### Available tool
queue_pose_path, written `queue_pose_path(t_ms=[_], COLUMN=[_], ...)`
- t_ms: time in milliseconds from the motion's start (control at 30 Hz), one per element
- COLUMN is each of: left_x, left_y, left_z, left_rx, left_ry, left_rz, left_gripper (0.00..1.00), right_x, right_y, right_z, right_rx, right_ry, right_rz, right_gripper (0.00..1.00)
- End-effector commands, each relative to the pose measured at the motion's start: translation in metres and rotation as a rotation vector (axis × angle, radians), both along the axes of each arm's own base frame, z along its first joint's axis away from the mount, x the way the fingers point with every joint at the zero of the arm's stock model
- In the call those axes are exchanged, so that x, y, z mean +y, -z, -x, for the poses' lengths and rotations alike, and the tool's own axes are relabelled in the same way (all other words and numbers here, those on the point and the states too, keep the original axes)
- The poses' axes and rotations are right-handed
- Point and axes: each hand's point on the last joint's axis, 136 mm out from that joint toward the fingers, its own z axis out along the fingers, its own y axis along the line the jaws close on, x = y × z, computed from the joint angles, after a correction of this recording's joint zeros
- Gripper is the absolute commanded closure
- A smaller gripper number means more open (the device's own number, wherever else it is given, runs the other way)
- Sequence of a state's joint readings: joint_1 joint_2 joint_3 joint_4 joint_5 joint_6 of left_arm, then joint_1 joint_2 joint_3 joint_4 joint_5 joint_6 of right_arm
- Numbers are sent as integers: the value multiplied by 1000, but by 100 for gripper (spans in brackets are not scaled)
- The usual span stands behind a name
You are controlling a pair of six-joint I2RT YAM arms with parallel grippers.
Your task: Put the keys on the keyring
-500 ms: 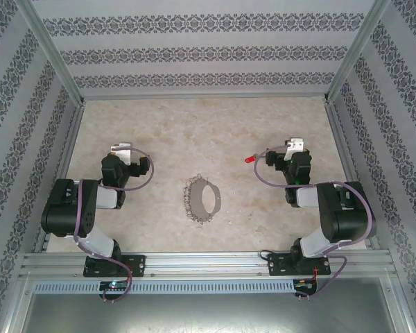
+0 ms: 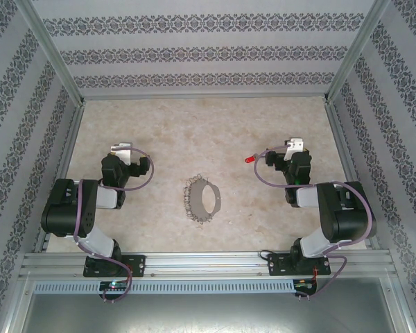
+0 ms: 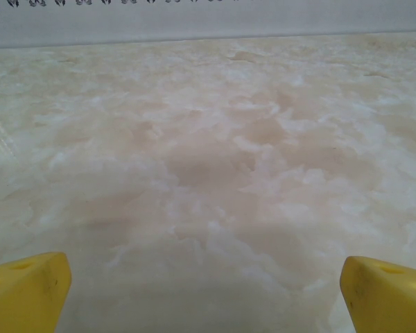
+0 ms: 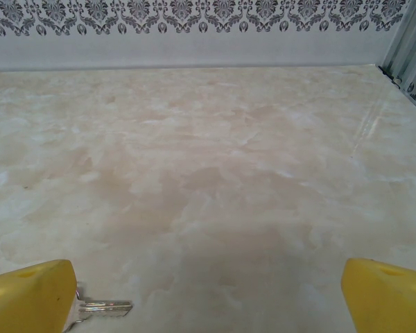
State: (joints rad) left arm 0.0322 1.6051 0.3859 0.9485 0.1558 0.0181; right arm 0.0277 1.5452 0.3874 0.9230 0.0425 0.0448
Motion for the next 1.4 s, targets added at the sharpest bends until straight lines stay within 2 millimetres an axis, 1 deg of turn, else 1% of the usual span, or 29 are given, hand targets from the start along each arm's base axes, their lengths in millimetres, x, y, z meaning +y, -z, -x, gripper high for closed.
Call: queue_pose_path(t_ms=[0,100,167,500,567,600,633,667,733,767,833,867,900,933,967,1000,1033,1067,1100,1133,1167,1233,1267,1367], left_x=[-4,-2,11,11,11,11,11,12,15,18,20,19,19,16,10,3,-6,-16,-33,-48,-60,-87,-100,-140], left_y=[-6,-5,-4,-4,-4,-5,-6,-7,-15,-18,-31,-38,-48,-63,-78,-95,-115,-130,-147,-158,-164,-162,-156,-126], left_z=[1,1,-1,-1,-1,-1,0,0,2,3,8,10,15,20,23,28,31,33,35,38,41,49,55,75], left_rx=[-15,-12,4,4,2,-1,-4,-7,-15,-13,-6,-1,8,-11,-42,-72,-105,-123,-132,-125,-107,-29,15,189], left_ry=[16,5,-74,-77,-78,-76,-78,-83,-101,-118,-136,-138,-148,-155,-144,-128,-103,-67,5,67,113,197,232,291], left_rz=[-5,-5,-7,-9,-8,-8,-7,-6,-7,-8,-6,2,22,63,101,170,271,371,475,566,628,705,705,617], left_gripper=[0,0,0,0,0,0,0,0,0,0,0,0,0,0,0,0,0,0,0,0,0,0,0,0], right_x=[-1,-1,-1,-2,-7,-10,-8,-4,4,9,10,14,19,26,32,38,46,56,70,82,91,112,119,152], right_y=[-7,-6,-6,-6,-8,-12,-21,-32,-59,-72,-98,-103,-104,-101,-97,-88,-79,-71,-63,-55,-49,-39,-36,-28], right_z=[1,1,1,1,3,4,8,11,22,28,41,47,55,65,73,85,97,106,116,126,134,150,155,164], right_rx=[-21,-20,-20,-20,-26,-42,-61,-70,-61,-80,-118,-109,-72,-20,27,96,159,206,255,303,343,417,438,493], right_ry=[-10,-10,-10,-9,36,67,58,56,54,45,81,82,75,59,46,38,26,-12,-62,-101,-128,-182,-194,-289], right_rz=[9,8,8,12,22,32,47,72,147,157,79,18,-50,-103,-147,-189,-231,-256,-277,-287,-285,-254,-231,-129], right_gripper=[2,2,2,2,2,2,2,2,2,2,2,2,2,2,2,2,2,2,2,2,2,2,2,2])
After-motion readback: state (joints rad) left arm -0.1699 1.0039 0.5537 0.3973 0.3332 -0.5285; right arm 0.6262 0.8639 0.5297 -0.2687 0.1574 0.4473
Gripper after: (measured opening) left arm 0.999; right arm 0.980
